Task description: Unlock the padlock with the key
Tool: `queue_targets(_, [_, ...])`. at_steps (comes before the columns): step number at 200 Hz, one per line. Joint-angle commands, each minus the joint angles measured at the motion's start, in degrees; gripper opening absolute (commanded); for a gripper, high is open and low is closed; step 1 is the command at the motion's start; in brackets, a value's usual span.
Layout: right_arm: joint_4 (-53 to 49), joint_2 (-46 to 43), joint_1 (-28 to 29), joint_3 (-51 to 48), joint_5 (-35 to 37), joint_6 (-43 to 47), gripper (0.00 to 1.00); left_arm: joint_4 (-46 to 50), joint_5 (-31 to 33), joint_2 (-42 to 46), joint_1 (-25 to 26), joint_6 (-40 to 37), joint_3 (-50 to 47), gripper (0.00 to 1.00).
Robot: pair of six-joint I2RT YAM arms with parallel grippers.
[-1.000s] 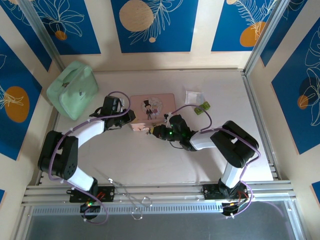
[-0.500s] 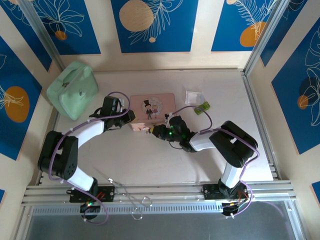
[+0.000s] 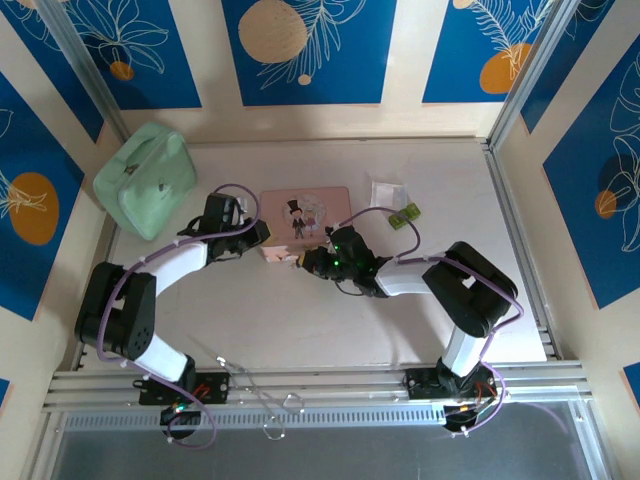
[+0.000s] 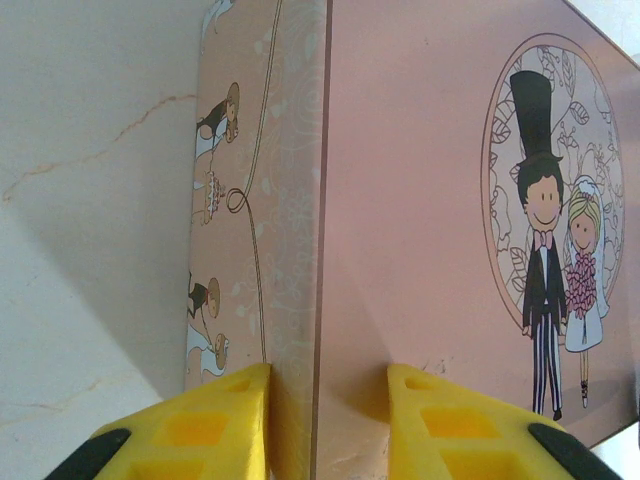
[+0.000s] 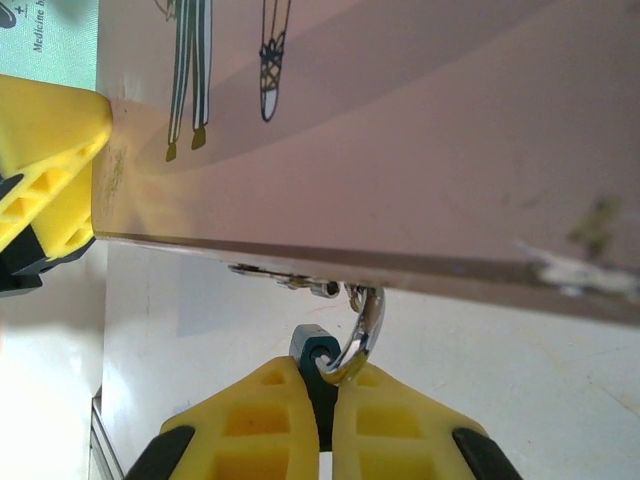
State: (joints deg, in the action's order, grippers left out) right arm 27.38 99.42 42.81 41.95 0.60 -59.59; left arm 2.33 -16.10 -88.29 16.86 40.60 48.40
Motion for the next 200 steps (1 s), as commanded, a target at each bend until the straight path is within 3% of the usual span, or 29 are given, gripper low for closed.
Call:
queue_targets(1, [-11.6,2.14,-0.51,-2.58,2.6,-3.56,0.0,5.59,2.78,-1.58,-1.43,0.45,-2.26,0.29])
queue_targets(83, [3.73,1.93,-4.7,-12.07,0.89,-7.11,0.0,5.1,2.23,-2.13,-1.66,0.11,-3.05,0.27])
queue_targets(140, [1.54,0.45,-4.79,-11.87,2.89,-5.97,0.0,4.95,1.7,-1.45,-1.8,0.35,-3.67,0.26])
queue_targets(200, [-11.72,-5.48,-3.37,-8.23,5.46,-1.05,0.0,4.51,1.42,-1.86,-1.79,0.63,-3.5,0.26])
